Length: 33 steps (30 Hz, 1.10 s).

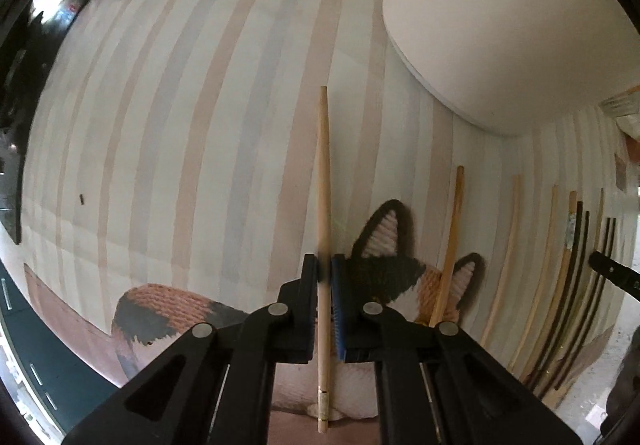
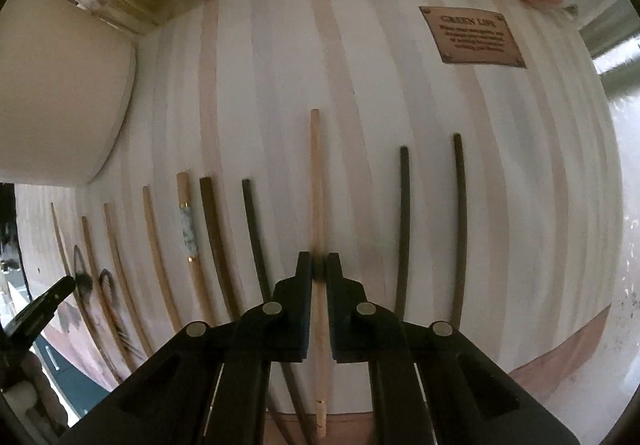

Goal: Organize utensils
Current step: 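Grasp a light wooden chopstick with the left tool while the right tool grasps another, then lift both held chopsticks and carry them up over the cream holder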

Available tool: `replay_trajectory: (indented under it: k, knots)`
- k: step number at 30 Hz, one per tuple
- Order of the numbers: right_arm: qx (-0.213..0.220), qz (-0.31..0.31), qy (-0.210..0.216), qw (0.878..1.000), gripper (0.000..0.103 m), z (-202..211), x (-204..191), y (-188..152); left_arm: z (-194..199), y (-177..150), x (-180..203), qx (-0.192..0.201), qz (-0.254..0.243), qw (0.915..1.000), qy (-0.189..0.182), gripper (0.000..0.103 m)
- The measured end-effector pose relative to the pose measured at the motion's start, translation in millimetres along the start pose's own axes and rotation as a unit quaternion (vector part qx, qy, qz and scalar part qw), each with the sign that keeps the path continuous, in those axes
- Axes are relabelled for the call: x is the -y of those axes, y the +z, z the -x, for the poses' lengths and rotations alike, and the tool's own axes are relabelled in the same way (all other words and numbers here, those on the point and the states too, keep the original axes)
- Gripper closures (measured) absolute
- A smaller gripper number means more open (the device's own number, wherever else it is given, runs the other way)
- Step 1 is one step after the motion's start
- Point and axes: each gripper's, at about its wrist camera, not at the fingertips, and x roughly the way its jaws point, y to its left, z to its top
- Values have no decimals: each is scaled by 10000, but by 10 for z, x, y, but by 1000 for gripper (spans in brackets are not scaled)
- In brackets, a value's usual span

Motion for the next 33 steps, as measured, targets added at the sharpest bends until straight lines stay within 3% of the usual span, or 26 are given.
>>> replay_trajectory:
  k: [3,6,11,13,15,21,26,31,33]
  knots:
    - [-86,103,-7,9999,96,-16,57,88,-74,28,-93,-86,-61,9999,-107,95]
    - [-138,231,-31,9996,96,-50,60,238,-138,59,1,-34,-258,9997,26,91]
    - [-227,470,-176,9985,96,-101,-119,236,-246,-12,316,54,-476,9982,366,92]
    - [-236,590,-289,9976,96,-95,-154,260,-294,-8,410,119,-464,9978,469,96]
    - [-229,653,-338,9970,96,-122,-225,242,-273,-101,598,199,-464,9965,669,99]
    - [-472,1038,-435,9925,96,-136,-240,38,-334,-243,657,124,-342,9980,517,98]
    - [-291,1232,-651,9898,95,-133,-353,-86,-383,-263,618,142,-419,9976,529,98]
    - [-109,1235,-817,9889,94,-190,-591,-198,-280,-256,625,273,-571,9953,730,98]
    - [-79,1225,-801,9892,95,-225,-680,-231,-242,-206,715,317,-570,9926,1022,99]
